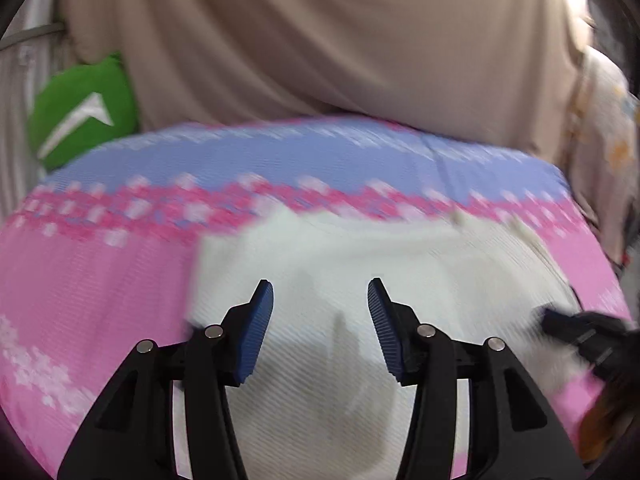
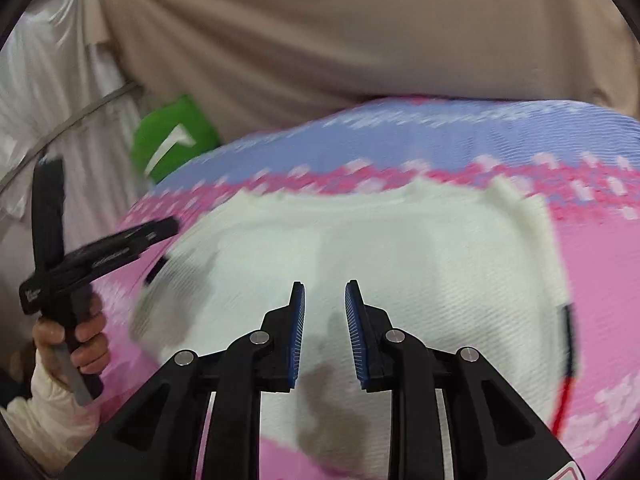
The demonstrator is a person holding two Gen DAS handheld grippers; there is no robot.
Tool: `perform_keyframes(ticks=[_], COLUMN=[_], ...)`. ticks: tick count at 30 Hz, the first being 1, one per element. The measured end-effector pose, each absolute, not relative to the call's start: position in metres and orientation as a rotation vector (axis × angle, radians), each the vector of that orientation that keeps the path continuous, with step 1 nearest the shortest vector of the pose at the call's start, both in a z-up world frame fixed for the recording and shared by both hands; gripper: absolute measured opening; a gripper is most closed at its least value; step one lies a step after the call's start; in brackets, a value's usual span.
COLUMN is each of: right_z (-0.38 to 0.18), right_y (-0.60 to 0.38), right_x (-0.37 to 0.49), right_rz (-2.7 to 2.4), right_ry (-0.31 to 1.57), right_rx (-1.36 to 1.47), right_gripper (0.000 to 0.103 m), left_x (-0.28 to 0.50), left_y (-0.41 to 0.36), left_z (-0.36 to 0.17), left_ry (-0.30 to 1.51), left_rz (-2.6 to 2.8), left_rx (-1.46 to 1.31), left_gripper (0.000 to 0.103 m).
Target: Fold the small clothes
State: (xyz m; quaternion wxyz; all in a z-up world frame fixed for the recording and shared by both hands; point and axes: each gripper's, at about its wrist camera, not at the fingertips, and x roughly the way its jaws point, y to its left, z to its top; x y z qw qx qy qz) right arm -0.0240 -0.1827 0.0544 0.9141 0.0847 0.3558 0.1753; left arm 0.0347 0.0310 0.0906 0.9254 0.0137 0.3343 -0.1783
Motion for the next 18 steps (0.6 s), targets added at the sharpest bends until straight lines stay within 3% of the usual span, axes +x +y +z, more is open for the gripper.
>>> perform_keyframes(ticks=[5, 6, 11, 13, 16, 18], right_z=[0.013, 0.013, 0.016, 0.012, 0.012, 0.014], right_y=[-0.117, -0.120, -0.213, -0.267, -0.323, -0.332], right_x=[-0.034, -0.035, -0.048, -0.065, -0.094, -0.105], right_rz=[0.403, 0.375, 0.098, 0.032, 0.003, -0.118], right_ry=[0.812, 0.805, 0.791, 0.793, 0.772, 0.762], right_rx=[-0.007, -0.025, 0.060, 0.180, 0.349, 0.275], right_gripper=[0.022, 0.011, 0.009, 0.000, 0.000, 0.000], left_x=[0.014, 0.011, 0.010, 0.015, 0.009, 0.004], left_y=[-0.005, -0.004, 0.042, 0.075, 0.111, 0.115], left_z=[0.038, 0.037, 0.039, 0.031, 0.029, 0.030], left_ry=[0.787, 0.759, 0.735, 0.760, 0.746, 0.746], left_rz=[-0.408, -0.397, -0.228, -0.171, -0.216, -0.193], left_rx=[0.102, 0.119, 0.139, 0.111, 0.034, 0.035], left_gripper=[0.043, 0.043, 0.041, 0.041, 0.026, 0.024])
